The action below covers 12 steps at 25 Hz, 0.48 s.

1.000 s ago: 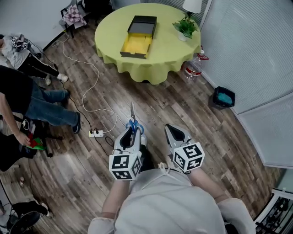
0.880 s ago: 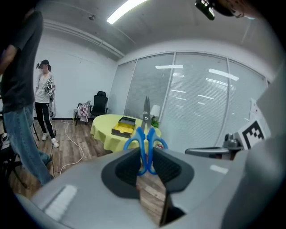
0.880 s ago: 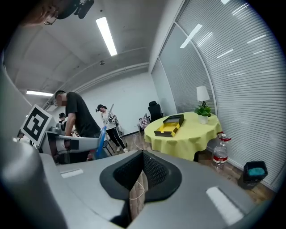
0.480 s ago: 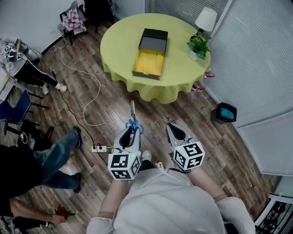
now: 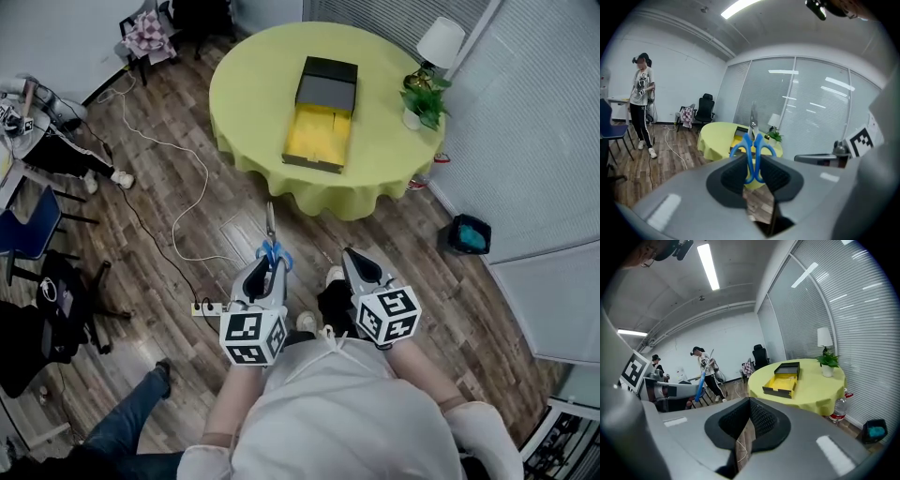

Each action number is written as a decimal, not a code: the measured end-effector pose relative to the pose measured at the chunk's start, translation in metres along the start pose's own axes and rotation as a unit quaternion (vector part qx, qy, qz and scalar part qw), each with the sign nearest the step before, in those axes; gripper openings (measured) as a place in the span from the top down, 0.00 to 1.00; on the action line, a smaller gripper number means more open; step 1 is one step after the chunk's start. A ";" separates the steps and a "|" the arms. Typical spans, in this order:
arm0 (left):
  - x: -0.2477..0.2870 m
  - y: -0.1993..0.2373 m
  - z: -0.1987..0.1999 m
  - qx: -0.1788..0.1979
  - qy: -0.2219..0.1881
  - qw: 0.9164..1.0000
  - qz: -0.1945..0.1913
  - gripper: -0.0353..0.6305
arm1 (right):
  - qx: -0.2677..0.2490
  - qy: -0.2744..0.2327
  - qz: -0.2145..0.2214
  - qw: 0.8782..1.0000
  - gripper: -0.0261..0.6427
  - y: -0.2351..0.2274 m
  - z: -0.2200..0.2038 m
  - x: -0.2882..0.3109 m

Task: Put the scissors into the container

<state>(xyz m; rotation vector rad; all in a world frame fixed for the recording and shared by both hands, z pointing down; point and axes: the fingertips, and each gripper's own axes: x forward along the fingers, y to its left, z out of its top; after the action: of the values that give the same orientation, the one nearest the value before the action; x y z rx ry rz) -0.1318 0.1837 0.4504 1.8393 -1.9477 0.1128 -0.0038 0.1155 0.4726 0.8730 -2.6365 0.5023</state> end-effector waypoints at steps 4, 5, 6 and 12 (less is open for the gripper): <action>0.030 0.010 0.007 0.003 0.005 1.000 0.012 0.82 | 0.001 0.002 0.004 1.000 0.96 -0.021 0.010 0.029; 0.040 0.012 0.010 0.003 0.006 1.000 0.015 0.82 | 0.002 0.003 0.006 1.000 0.96 -0.028 0.013 0.037; 0.050 0.014 0.014 0.004 0.006 1.000 0.017 0.82 | 0.002 0.004 0.009 1.000 0.96 -0.035 0.017 0.046; 0.125 0.027 0.056 0.015 0.005 0.999 0.032 0.82 | -0.004 -0.004 0.025 1.000 0.96 -0.083 0.066 0.110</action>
<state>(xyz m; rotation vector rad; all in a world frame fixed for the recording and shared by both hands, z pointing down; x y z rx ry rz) -0.1729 0.0504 0.4547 1.7923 -2.0082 0.1714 -0.0482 -0.0302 0.4771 0.8106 -2.6704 0.5003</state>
